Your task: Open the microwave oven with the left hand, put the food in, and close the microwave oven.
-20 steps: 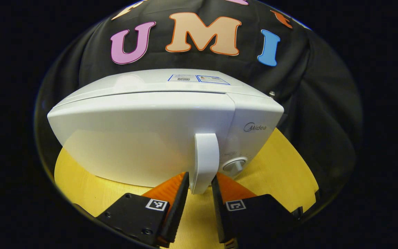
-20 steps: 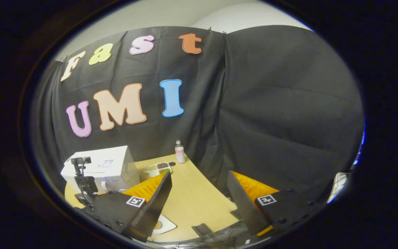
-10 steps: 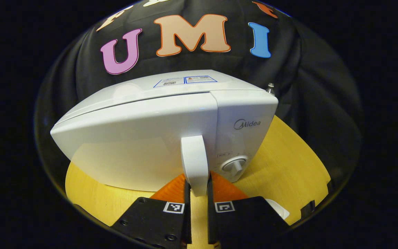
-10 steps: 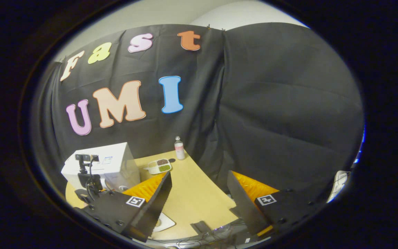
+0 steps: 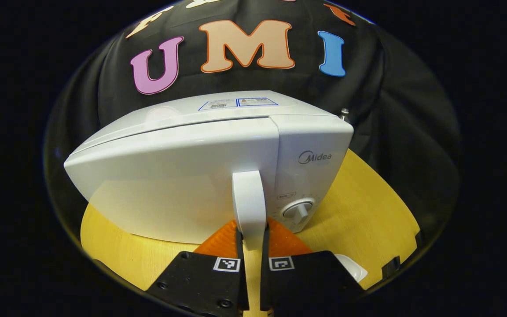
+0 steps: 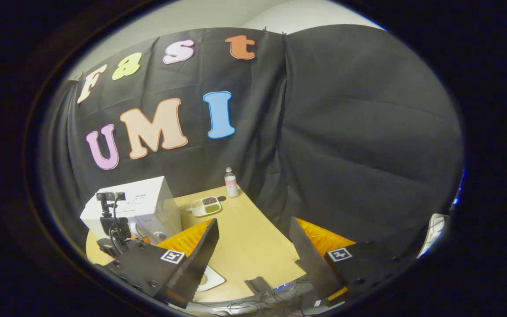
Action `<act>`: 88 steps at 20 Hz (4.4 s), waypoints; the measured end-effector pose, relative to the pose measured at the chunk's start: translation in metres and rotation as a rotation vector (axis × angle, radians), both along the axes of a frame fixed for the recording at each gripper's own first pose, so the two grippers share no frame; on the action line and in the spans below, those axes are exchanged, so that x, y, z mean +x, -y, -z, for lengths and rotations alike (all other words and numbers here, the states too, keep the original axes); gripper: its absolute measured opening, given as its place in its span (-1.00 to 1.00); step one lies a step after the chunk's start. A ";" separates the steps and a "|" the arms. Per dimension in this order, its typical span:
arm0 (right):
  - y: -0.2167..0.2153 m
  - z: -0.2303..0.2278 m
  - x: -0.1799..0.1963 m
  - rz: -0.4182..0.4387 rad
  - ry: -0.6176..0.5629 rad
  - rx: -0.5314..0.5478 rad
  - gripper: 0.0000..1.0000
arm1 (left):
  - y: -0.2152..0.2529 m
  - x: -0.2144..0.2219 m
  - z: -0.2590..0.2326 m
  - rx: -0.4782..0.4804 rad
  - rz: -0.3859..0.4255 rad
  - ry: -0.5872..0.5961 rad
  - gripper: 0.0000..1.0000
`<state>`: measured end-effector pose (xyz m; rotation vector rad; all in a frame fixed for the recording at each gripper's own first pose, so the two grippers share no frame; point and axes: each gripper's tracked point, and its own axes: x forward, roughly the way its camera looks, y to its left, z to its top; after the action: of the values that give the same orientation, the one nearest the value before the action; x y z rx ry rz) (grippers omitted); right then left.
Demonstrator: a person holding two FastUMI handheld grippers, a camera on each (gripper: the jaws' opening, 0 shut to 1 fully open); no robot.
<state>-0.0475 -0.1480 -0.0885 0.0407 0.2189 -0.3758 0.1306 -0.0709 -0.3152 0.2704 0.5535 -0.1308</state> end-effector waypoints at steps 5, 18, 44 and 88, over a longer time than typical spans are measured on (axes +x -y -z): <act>-0.006 0.015 0.003 -0.028 -0.028 0.010 1.00 | 0.000 0.000 -0.002 -0.005 0.007 0.019 -0.84; -0.047 0.034 0.020 -0.195 -0.089 -0.027 0.94 | -0.038 -0.112 -0.003 -0.019 -0.007 -0.015 -0.86; -0.130 0.070 0.028 -0.418 -0.184 -0.053 0.94 | -0.127 -0.204 -0.027 -0.092 -0.192 -0.057 0.92; -0.176 0.368 0.081 -0.301 -0.814 -0.010 0.80 | -0.433 -0.272 -0.184 -0.116 -0.817 0.356 0.84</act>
<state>0.0335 0.0277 -0.4567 -0.1587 1.0153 -0.0742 -0.1412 0.3626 -0.1311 -0.0614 0.2670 0.6641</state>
